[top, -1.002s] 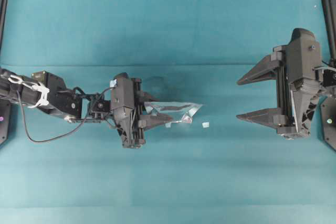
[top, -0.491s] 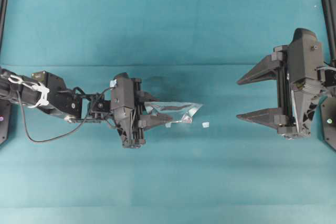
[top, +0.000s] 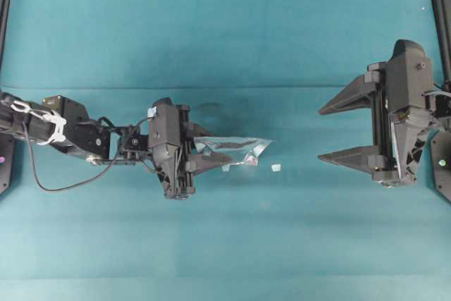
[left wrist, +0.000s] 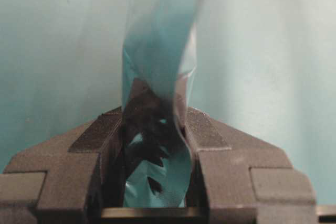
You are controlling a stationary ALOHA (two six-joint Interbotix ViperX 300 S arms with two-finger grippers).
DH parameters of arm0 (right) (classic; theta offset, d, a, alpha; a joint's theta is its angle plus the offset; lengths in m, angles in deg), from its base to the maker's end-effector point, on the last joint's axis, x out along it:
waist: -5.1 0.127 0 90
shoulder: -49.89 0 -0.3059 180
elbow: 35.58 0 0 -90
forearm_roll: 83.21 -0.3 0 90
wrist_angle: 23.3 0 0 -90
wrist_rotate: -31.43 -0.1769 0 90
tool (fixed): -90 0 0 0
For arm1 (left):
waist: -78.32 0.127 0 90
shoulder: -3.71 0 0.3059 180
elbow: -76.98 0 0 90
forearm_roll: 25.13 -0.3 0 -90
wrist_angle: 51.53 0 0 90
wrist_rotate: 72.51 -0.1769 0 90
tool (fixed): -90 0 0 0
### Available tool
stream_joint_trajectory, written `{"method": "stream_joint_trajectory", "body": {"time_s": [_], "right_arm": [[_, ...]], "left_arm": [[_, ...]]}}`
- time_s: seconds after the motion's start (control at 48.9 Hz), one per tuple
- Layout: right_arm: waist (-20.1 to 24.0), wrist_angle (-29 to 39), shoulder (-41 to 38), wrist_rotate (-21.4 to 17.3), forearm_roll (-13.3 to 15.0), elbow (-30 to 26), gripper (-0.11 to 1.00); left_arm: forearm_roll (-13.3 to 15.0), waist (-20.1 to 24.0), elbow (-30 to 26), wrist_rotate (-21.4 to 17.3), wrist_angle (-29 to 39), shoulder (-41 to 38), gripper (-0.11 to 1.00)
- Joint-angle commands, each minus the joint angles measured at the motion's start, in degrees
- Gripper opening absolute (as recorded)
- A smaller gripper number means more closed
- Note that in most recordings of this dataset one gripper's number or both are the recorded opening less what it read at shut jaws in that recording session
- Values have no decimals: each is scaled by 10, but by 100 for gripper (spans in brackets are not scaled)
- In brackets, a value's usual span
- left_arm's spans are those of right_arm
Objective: Hand over the silver zip bag and make it stand upright.
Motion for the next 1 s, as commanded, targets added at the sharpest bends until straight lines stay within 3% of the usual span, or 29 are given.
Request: {"method": "stream_joint_trajectory", "body": {"time_s": [0.0, 0.982], "right_arm": [[0, -7, 3, -5, -1, -5, 96], [0, -8, 3, -6, -2, -2, 96]], "left_arm": [[-2, -3, -3, 0, 1, 3, 20], [-2, -2, -3, 1, 7, 3, 20]]}}
